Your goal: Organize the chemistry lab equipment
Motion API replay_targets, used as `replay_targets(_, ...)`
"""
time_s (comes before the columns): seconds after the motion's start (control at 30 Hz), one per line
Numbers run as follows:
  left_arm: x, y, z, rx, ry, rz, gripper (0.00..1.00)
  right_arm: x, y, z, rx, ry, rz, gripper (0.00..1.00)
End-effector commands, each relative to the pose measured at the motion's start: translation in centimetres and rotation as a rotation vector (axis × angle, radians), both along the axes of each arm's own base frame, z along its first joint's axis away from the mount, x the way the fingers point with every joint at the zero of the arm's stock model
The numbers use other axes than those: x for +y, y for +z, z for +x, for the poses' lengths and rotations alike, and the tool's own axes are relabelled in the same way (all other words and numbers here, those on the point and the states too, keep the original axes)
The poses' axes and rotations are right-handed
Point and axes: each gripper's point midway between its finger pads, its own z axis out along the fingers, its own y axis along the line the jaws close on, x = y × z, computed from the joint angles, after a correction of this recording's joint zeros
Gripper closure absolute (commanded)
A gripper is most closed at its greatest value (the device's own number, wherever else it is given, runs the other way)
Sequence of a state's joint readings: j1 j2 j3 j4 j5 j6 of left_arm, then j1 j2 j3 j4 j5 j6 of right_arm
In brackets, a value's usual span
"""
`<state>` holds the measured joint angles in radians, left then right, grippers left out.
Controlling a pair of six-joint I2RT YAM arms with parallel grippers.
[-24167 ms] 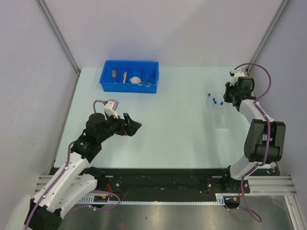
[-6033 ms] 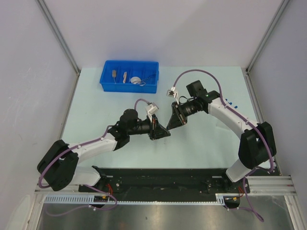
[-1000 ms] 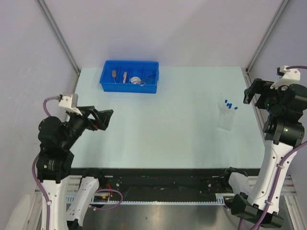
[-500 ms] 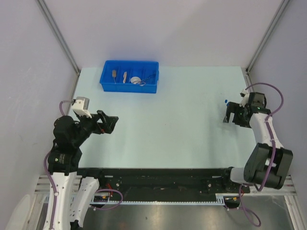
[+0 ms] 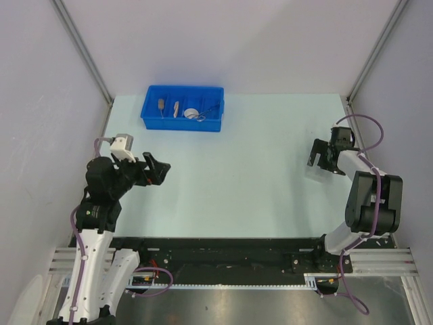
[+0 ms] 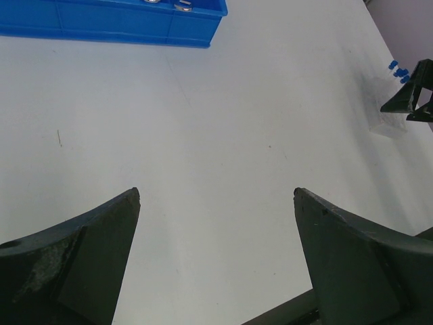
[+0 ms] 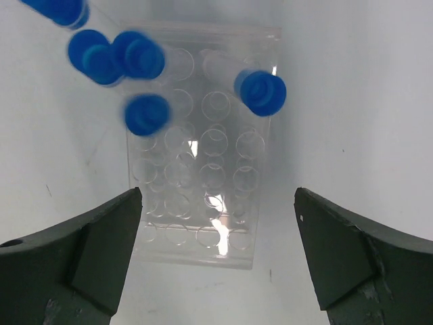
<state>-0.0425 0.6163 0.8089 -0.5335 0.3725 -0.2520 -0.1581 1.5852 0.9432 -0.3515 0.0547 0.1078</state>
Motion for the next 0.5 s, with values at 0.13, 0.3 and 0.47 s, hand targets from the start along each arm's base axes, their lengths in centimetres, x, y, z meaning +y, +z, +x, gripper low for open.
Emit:
replay_targets(0.13,0.0,0.3,0.9,-0.036,-0.006,0.007,0.0,0.3,-1.0,2.6,-0.031,-0.009,-0.001,0.0)
replay_targets(0.3,0.0,0.2,1.2,-0.033,-0.004,0.003,0.0,0.8,-0.6,2.7,-0.046,0.005,0.021,0.0)
replay_targets(0.47,-0.1,0.1,1.5,-0.026,-0.007,-0.002,0.0,1.1,2.2,3.4,-0.129,0.021,0.032,0.0)
